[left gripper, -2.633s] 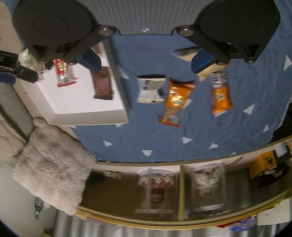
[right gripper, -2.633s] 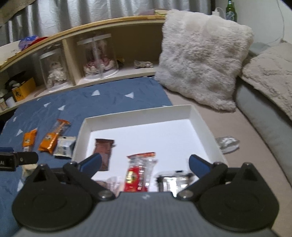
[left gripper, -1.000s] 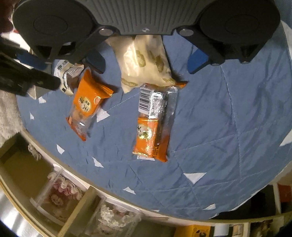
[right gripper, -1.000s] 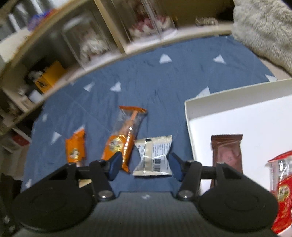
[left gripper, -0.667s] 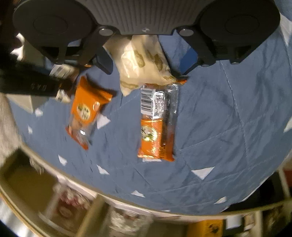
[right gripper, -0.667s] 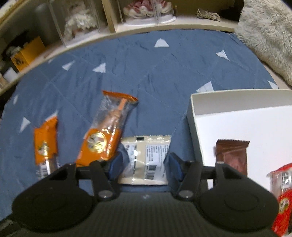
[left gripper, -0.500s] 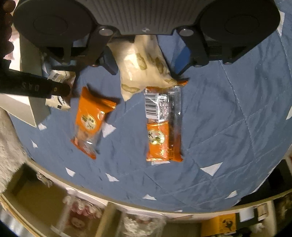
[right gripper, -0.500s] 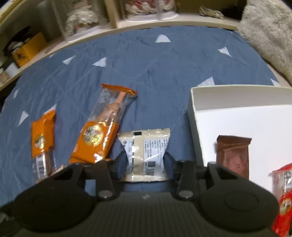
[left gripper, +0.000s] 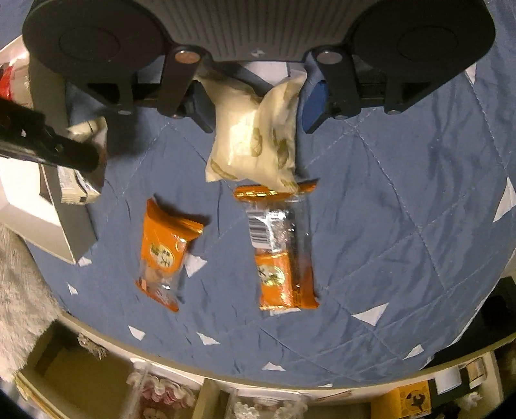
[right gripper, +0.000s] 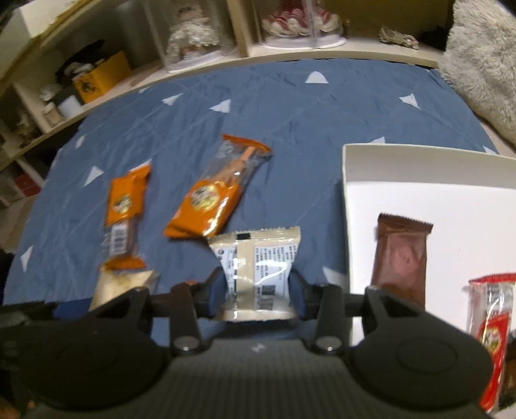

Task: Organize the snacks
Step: 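Close the left tool on the cream pillow bag while the right tool grasps the white-and-silver packet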

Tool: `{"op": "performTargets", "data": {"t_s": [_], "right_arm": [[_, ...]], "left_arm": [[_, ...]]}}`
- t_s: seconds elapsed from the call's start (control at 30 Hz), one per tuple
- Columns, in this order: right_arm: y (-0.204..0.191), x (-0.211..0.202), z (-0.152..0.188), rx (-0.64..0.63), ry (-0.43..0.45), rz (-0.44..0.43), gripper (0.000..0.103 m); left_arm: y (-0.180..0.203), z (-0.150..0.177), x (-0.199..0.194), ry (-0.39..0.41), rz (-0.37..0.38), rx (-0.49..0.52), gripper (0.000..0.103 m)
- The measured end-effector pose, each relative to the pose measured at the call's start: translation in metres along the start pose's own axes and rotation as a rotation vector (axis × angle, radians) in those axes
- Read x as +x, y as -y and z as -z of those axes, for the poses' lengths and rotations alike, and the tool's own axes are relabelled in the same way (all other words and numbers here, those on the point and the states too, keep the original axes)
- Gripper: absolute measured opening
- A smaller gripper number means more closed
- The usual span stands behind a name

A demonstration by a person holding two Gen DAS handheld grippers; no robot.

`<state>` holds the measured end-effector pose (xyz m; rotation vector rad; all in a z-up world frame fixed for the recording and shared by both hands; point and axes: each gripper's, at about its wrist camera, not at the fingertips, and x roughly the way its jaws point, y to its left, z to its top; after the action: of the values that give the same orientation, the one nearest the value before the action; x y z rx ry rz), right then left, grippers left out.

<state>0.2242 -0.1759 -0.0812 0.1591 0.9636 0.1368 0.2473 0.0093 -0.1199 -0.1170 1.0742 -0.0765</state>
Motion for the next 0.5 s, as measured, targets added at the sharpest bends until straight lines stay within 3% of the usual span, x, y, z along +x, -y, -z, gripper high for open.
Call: {"op": "performTargets", "data": {"t_s": [0.3, 0.5], "right_arm": [[-0.007, -0.013, 0.02, -0.066, 0.008, -0.019, 0.047], [-0.004, -0.016, 0.017, -0.058, 0.023, -0.041, 0.047]], "left_arm": [[-0.004, 0.005, -0.008, 0.014, 0.004, -0.036, 0.047], [-0.001, 0.006, -0.031, 0.068, 0.016, -0.047, 0.046]]}}
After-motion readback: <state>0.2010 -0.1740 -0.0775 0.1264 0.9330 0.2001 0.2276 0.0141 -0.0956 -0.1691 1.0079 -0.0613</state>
